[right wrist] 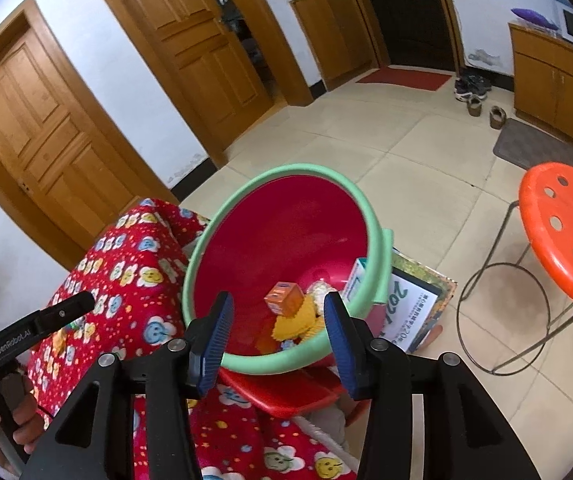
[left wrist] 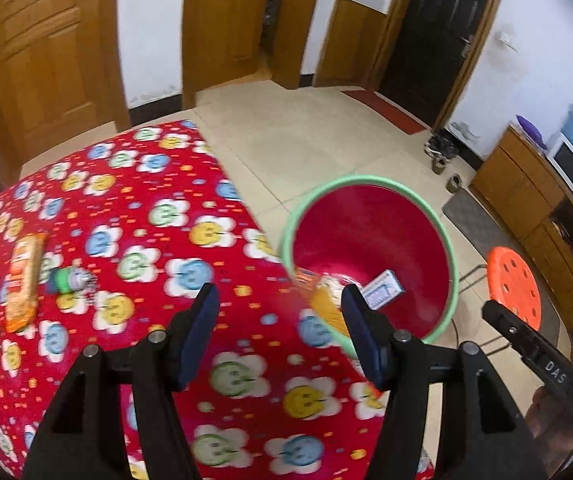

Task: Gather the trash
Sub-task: 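Carry the medicine box and blue tube over the bucket and release both, then move both open grippers back to the table toward the snack bag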

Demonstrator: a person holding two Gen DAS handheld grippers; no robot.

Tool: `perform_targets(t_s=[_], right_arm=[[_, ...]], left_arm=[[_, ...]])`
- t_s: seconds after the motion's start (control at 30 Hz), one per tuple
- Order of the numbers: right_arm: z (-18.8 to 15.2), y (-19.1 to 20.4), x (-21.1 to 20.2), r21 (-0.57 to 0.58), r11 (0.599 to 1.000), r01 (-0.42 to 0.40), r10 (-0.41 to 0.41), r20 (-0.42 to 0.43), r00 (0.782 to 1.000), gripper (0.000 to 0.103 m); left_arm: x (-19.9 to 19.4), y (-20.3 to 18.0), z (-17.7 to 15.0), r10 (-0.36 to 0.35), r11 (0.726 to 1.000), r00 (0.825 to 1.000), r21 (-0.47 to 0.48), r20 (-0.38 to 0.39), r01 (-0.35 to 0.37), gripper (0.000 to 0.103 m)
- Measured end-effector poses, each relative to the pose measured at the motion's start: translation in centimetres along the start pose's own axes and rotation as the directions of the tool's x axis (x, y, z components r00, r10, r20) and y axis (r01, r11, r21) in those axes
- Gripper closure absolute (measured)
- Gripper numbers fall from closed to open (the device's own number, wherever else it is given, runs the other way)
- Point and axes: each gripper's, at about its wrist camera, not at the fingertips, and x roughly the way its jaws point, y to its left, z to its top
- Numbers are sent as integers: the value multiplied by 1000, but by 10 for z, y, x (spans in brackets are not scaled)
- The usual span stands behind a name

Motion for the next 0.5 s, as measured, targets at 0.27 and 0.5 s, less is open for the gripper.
perform_targets(t_s=[0.27,0.5], right_arm=[[1,28,4,-42,999,-18,18,-16,1000,51],[-1,55,14,-90,996,-27,25,-33,999,48]], left_arm=[[-15,59,2,89,993,996,-78,22,-87,40],[-22,112,0,206,970,978,-134,30,-200,40]])
